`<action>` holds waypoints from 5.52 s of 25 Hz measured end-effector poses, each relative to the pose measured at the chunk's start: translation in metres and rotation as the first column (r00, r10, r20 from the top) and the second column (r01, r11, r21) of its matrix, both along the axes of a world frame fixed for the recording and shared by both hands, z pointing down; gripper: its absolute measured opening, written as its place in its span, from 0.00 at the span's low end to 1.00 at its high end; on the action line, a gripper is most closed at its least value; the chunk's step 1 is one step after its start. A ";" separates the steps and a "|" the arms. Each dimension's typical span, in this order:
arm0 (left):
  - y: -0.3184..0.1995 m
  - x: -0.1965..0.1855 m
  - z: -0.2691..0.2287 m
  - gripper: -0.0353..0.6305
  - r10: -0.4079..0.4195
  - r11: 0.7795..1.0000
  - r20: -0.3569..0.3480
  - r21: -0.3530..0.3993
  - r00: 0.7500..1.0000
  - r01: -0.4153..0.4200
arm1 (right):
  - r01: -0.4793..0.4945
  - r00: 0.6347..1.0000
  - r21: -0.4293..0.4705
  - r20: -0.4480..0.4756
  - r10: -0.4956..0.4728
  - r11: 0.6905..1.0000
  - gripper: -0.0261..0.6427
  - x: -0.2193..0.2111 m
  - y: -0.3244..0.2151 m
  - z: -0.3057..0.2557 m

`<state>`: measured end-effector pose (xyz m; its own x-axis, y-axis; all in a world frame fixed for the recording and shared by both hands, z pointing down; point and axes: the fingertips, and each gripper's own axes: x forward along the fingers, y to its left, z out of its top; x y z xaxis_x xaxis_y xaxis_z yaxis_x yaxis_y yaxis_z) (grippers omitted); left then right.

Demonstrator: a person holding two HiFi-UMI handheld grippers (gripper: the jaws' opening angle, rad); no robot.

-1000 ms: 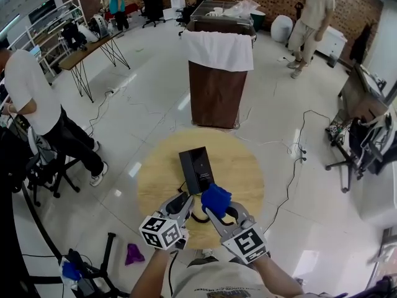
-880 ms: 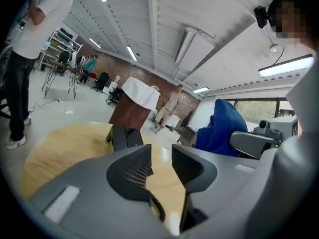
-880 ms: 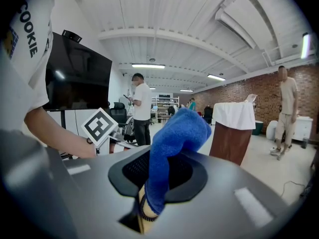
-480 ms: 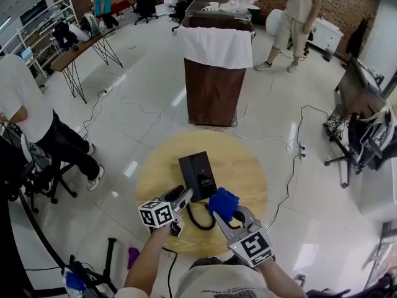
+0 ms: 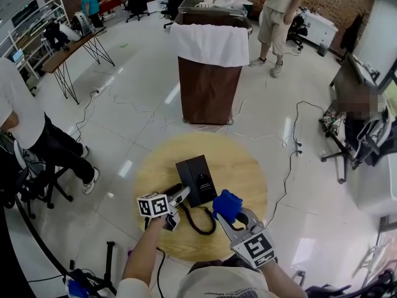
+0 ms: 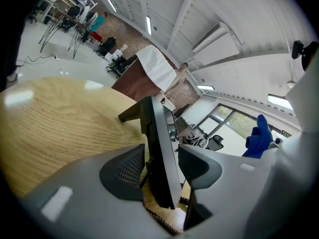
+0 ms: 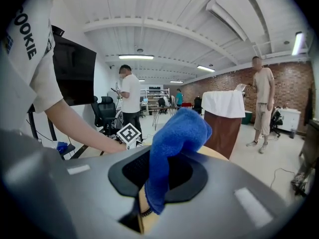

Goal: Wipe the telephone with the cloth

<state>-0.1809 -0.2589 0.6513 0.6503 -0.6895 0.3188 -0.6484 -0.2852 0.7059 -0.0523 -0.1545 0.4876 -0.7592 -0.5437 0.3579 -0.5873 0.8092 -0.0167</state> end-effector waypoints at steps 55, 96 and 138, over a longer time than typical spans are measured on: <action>0.099 0.061 -0.209 0.15 0.102 0.967 -0.252 0.254 0.962 -0.036 | 0.139 0.985 0.158 0.075 -0.152 0.978 0.13 -0.023 0.069 -0.061; 0.147 0.107 -0.206 0.15 0.210 0.937 -0.024 0.292 0.977 -0.195 | 0.116 0.981 0.418 0.094 -0.170 0.901 0.13 -0.034 0.022 -0.167; 0.145 0.118 -0.209 0.15 0.215 0.916 0.135 0.316 0.967 -0.248 | 0.198 0.959 0.360 0.123 -0.256 0.912 0.13 -0.077 0.042 -0.169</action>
<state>-0.0628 -0.1139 0.4427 0.7822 -0.5996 0.1693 -0.5958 -0.6403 0.4849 -0.1294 -0.1125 0.3183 -0.9084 -0.4159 0.0417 -0.3998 0.8936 0.2041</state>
